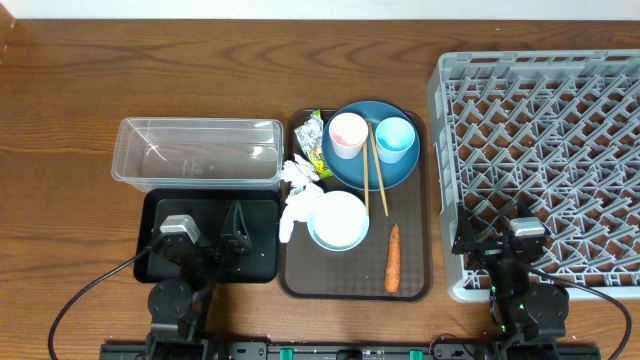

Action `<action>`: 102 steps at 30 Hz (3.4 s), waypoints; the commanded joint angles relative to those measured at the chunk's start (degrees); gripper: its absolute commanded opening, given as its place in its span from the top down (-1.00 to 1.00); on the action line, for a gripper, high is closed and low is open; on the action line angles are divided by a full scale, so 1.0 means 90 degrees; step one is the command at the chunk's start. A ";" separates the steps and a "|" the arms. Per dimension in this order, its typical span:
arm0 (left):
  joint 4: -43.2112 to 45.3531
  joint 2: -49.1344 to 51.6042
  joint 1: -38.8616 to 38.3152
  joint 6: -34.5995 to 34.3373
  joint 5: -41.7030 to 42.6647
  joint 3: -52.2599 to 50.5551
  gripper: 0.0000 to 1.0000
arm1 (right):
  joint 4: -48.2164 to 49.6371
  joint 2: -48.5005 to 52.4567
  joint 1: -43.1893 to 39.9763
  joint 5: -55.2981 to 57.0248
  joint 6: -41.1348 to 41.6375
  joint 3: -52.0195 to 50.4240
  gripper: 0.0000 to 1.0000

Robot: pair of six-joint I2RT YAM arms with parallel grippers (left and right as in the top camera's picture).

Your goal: Sort waste into correct bins and load items into the dishwasher rack

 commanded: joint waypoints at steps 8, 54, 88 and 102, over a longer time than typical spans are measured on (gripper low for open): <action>-0.0260 -0.0027 0.0019 0.0085 0.0257 0.0206 -0.96 | -0.0027 0.0002 0.0182 0.0022 0.0063 -0.0007 -0.99; -0.7269 0.6487 -0.1768 -0.0304 -0.0063 0.6946 -0.96 | -0.0027 0.0002 0.0182 0.0022 0.0063 -0.0007 -0.99; -0.6737 0.8558 -0.1970 -0.0801 -0.0100 0.6764 -0.92 | -0.0027 0.0002 0.0182 0.0022 0.0063 -0.0007 -0.99; -0.6159 0.8592 -0.2101 -0.0797 -0.0102 0.6754 -0.72 | -0.0027 0.0002 0.0182 0.0019 0.0063 -0.0007 -0.99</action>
